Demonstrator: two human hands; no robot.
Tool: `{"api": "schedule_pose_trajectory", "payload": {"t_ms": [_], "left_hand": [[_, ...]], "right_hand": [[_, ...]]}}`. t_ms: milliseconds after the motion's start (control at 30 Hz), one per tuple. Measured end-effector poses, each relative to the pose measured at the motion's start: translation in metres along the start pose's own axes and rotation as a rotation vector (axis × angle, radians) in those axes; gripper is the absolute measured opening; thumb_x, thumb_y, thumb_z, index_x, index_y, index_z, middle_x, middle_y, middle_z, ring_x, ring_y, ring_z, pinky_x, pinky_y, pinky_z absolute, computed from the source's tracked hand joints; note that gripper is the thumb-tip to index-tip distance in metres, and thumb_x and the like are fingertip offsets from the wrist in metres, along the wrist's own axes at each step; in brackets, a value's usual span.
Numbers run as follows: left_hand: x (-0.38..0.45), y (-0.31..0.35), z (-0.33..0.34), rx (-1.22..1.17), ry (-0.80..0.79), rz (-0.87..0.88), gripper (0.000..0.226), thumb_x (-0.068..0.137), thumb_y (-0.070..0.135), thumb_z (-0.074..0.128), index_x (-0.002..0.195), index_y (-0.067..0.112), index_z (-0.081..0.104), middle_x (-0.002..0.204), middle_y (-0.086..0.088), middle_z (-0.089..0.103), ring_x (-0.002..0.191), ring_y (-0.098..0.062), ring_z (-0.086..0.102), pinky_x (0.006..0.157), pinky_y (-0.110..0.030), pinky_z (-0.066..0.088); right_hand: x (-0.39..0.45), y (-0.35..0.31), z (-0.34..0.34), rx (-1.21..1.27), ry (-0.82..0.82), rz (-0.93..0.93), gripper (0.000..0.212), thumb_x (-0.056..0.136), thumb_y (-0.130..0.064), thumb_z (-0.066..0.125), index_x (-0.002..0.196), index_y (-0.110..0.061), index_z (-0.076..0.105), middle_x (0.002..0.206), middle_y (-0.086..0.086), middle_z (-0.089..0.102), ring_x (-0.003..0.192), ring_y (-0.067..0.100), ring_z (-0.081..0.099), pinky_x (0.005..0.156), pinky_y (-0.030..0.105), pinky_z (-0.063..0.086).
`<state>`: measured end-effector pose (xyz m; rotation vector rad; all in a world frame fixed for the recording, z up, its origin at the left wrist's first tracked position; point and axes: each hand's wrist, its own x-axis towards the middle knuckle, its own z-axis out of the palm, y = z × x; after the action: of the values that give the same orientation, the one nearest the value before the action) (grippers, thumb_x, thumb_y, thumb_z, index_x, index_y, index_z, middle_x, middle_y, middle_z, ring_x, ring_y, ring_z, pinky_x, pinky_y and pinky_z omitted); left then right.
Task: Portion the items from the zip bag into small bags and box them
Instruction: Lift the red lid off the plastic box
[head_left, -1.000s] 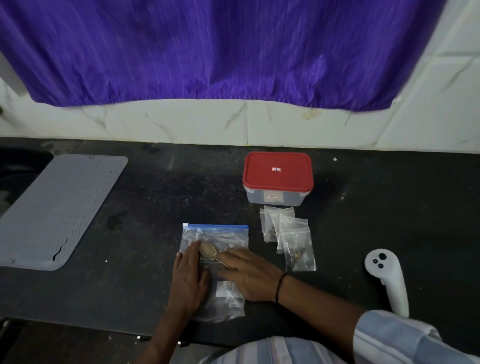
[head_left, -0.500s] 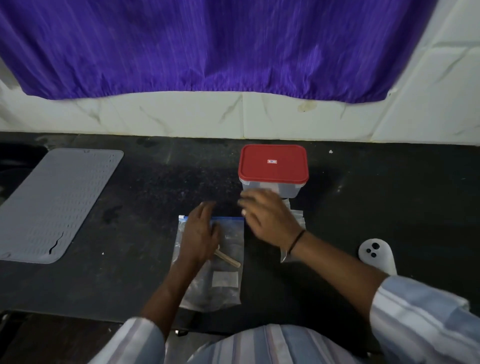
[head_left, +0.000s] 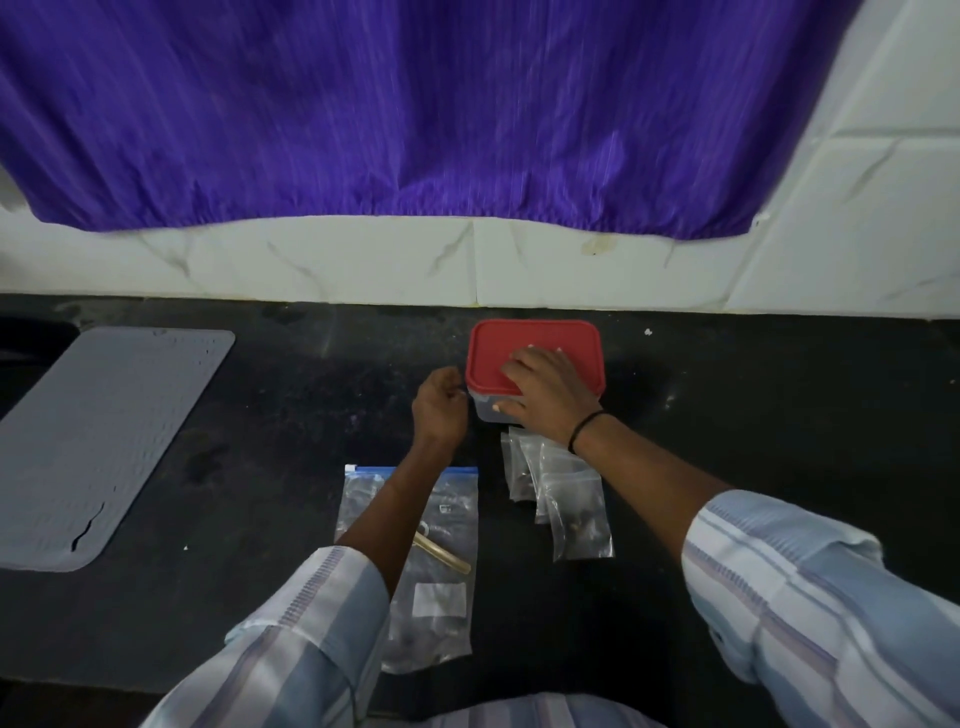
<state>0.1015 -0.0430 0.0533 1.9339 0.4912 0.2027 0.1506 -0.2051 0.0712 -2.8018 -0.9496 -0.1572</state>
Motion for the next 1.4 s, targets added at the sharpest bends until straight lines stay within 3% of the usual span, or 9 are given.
{"api": "schedule_pose_trajectory", "payload": {"t_ms": [100, 233, 400, 567, 767, 1000, 1133, 1233, 1400], "left_hand": [[-0.003, -0.001, 0.007, -0.114, -0.006, 0.013, 0.019, 0.092, 0.0, 0.059, 0.105, 0.013, 0.065, 0.099, -0.002, 0.071, 0.093, -0.019, 0.069, 0.083, -0.03, 0.058], [-0.004, -0.01, 0.014, -0.191, 0.021, 0.011, 0.018, 0.094, 0.007, 0.06, 0.11, 0.013, 0.065, 0.101, 0.0, 0.071, 0.093, -0.016, 0.069, 0.083, -0.032, 0.058], [-0.008, -0.017, 0.02, -0.239, 0.01, 0.071, 0.02, 0.095, 0.006, 0.055, 0.11, 0.014, 0.066, 0.102, 0.003, 0.069, 0.095, -0.014, 0.067, 0.085, -0.033, 0.056], [-0.009, -0.027, 0.022, -0.228, 0.02, 0.147, 0.022, 0.096, 0.006, 0.054, 0.111, 0.017, 0.065, 0.104, 0.002, 0.068, 0.096, -0.015, 0.065, 0.087, -0.04, 0.055], [-0.01, -0.038, 0.022, -0.238, -0.038, 0.226, 0.023, 0.095, 0.03, 0.047, 0.113, 0.035, 0.06, 0.108, -0.003, 0.065, 0.1, -0.028, 0.065, 0.086, -0.06, 0.054], [-0.01, -0.042, 0.024, -0.25, -0.074, 0.237, 0.018, 0.101, 0.033, 0.047, 0.116, 0.029, 0.057, 0.109, 0.0, 0.065, 0.101, -0.027, 0.067, 0.084, -0.059, 0.055], [-0.012, -0.039, 0.02, -0.274, -0.107, 0.189, 0.017, 0.105, 0.023, 0.046, 0.118, 0.02, 0.055, 0.108, -0.004, 0.065, 0.099, -0.03, 0.066, 0.084, -0.056, 0.057], [-0.012, -0.037, 0.018, -0.266, -0.129, 0.207, 0.016, 0.106, 0.017, 0.044, 0.118, 0.023, 0.053, 0.109, -0.006, 0.065, 0.099, -0.03, 0.066, 0.085, -0.051, 0.058], [-0.006, -0.044, 0.017, -0.221, -0.148, 0.255, 0.014, 0.101, 0.024, 0.046, 0.113, 0.022, 0.053, 0.104, -0.005, 0.065, 0.094, -0.027, 0.065, 0.085, -0.053, 0.055]], "right_hand": [[0.0, -0.002, 0.006, 0.002, 0.089, -0.015, 0.04, 0.084, -0.038, 0.069, 0.116, -0.014, 0.063, 0.118, 0.007, 0.059, 0.114, 0.029, 0.053, 0.103, 0.054, 0.039], [-0.003, -0.005, 0.017, 0.006, 0.19, -0.06, 0.022, 0.082, -0.026, 0.069, 0.1, -0.013, 0.066, 0.103, 0.008, 0.062, 0.1, 0.03, 0.059, 0.093, 0.057, 0.045], [-0.007, -0.004, 0.025, 0.098, 0.286, -0.096, 0.015, 0.078, -0.015, 0.075, 0.091, -0.015, 0.067, 0.095, 0.002, 0.061, 0.091, 0.024, 0.061, 0.097, 0.055, 0.045], [-0.001, -0.003, 0.019, 0.335, 0.263, -0.016, 0.015, 0.075, -0.011, 0.076, 0.073, -0.016, 0.062, 0.081, -0.005, 0.059, 0.077, 0.017, 0.055, 0.092, 0.052, 0.044], [0.007, 0.0, 0.013, 0.462, 0.168, 0.075, 0.021, 0.069, -0.01, 0.081, 0.068, -0.015, 0.061, 0.077, -0.007, 0.059, 0.074, 0.012, 0.052, 0.093, 0.046, 0.042], [0.01, -0.015, 0.015, 0.202, 0.212, 0.043, 0.022, 0.074, -0.037, 0.076, 0.081, -0.019, 0.065, 0.084, -0.002, 0.06, 0.081, 0.023, 0.056, 0.083, 0.042, 0.042], [0.008, -0.029, 0.024, 0.053, 0.257, -0.014, 0.013, 0.078, -0.02, 0.071, 0.081, -0.014, 0.059, 0.083, 0.004, 0.057, 0.074, 0.026, 0.052, 0.073, 0.044, 0.046], [0.003, -0.034, 0.029, -0.093, 0.297, -0.081, 0.011, 0.078, -0.005, 0.064, 0.084, -0.01, 0.056, 0.081, 0.009, 0.055, 0.072, 0.027, 0.05, 0.068, 0.043, 0.049], [-0.001, -0.032, 0.028, -0.177, 0.34, -0.126, 0.002, 0.085, -0.007, 0.053, 0.086, -0.009, 0.053, 0.081, 0.011, 0.055, 0.073, 0.027, 0.05, 0.069, 0.043, 0.05]]}}
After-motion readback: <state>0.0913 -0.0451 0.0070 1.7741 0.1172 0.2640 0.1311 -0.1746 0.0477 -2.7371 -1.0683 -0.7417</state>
